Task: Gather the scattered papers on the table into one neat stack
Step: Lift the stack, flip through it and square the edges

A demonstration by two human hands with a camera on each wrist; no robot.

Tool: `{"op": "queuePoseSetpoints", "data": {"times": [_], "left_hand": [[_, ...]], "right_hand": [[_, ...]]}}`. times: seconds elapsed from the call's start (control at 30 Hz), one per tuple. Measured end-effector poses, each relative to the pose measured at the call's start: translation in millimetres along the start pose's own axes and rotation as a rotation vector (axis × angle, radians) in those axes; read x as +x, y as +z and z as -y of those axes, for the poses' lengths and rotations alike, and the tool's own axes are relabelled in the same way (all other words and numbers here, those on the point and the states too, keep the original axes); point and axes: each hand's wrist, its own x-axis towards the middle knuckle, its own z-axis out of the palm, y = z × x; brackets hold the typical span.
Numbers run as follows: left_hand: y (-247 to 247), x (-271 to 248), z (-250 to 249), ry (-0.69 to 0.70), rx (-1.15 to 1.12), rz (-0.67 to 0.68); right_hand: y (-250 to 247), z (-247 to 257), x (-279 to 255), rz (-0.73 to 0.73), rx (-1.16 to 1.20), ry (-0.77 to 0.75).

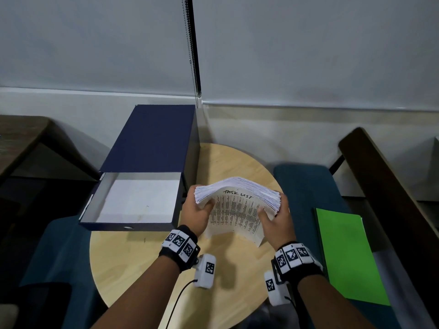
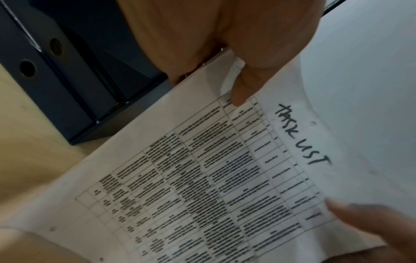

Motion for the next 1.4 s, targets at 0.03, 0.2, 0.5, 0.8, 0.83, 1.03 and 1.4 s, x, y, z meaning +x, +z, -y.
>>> {"op": "queuePoseSetpoints", "data": {"times": [0.03, 0.2, 0.5, 0.8, 0.83, 1.03, 1.4], "left_hand": [[2.4, 1.0, -2.1, 0.034, 0.028, 0.008], [13.3, 4.1, -22.0, 0.142, 0.118, -0.003], [11.3, -14.0, 11.9, -0.002, 0.117, 0.069], [-1.2, -0.7, 17.6, -0.04, 0.039, 0.14], [-1.0, 0.3, 16.1, -0.047, 0.023, 0.15], [-2.2, 2.5, 12.6, -0.063, 0.104, 0.184], [1.3, 8.3, 5.8, -0.18, -0.011, 0.177]], "right_hand": [[2.6, -0.6, -0.4, -0.016, -0.06, 0.013], [7.1, 17.1, 4.5, -0.073, -0.058, -0.05], [-2.2, -7.4, -12.2, 0.046, -0.05, 0.15], [8.2, 91.4, -31.8, 0.001, -0.548, -0.763], [17.0, 100.2, -36.8, 0.079, -0.623, -0.781], [58.8, 86.4, -41.0, 0.433, -1.052, -0.703], [25.0, 84.3, -28.3, 0.173, -0.87, -0.586]]}}
